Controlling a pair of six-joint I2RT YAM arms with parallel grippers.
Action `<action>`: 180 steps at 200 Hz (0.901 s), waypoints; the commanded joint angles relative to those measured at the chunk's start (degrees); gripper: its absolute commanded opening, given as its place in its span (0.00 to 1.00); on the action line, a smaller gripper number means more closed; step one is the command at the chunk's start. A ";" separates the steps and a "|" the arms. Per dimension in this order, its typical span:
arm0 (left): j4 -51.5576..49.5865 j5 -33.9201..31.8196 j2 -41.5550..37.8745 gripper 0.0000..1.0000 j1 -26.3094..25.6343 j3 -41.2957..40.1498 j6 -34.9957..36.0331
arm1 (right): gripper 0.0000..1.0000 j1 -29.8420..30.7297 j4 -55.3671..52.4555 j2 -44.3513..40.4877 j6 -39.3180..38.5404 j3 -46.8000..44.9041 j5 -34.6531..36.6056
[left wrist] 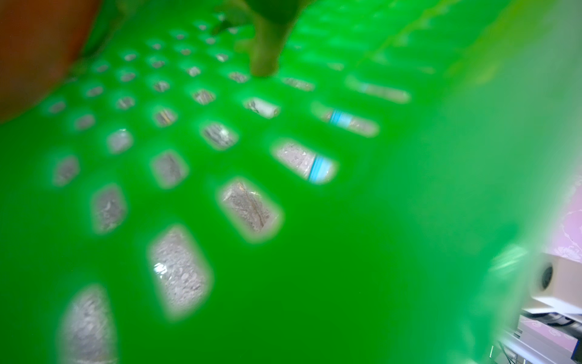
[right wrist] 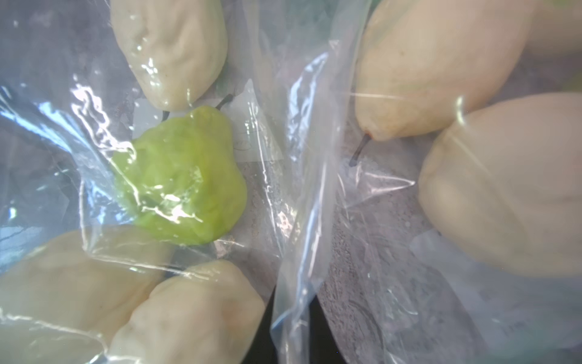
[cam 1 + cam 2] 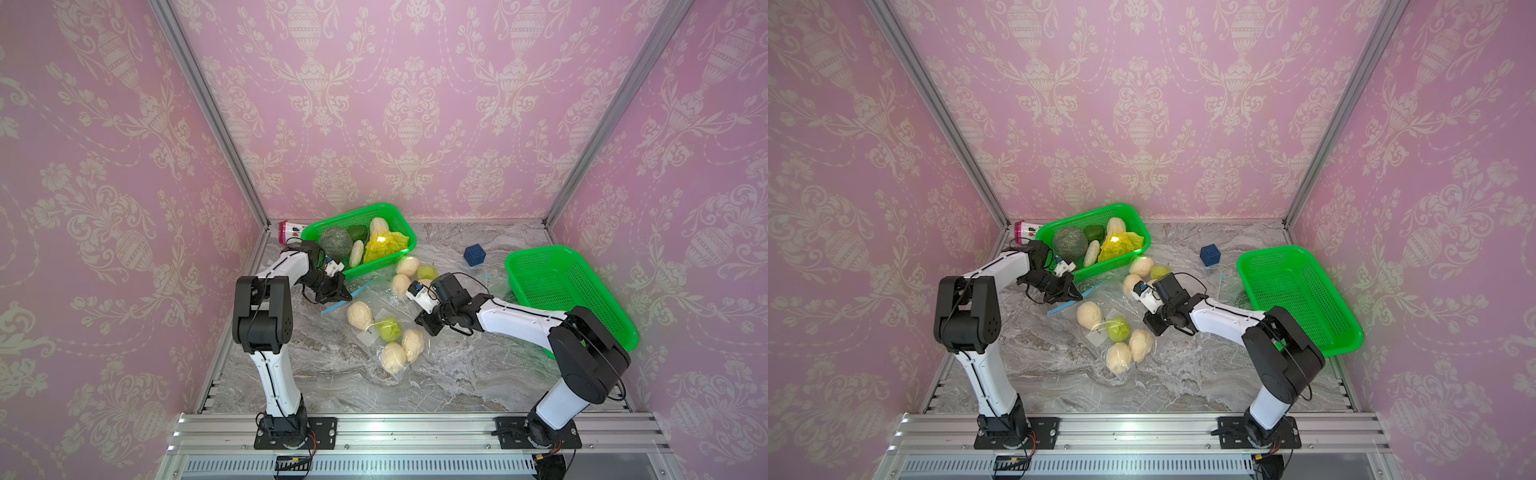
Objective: Open the zip-top bag and take out the pear
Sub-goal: Pick up the zipper food storage bag at the center of the board.
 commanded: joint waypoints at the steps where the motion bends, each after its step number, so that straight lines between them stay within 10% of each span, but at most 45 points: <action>1: -2.26 0.06 -8.16 0.00 -0.03 0.48 -1.15 | 0.25 -3.23 4.69 -4.94 3.44 -2.24 -6.21; 30: -0.65 0.42 -16.24 0.00 -1.55 0.44 -2.73 | 0.70 -5.64 7.10 -8.63 3.94 -3.96 -9.60; 130: -4.30 1.81 -25.45 0.00 -15.21 21.05 9.83 | 0.79 -14.21 17.20 -22.85 3.25 -4.74 -22.57; 180: 1.50 1.07 -31.90 0.00 -19.92 17.49 21.84 | 0.86 -18.26 18.41 -29.05 -1.73 -5.39 -26.00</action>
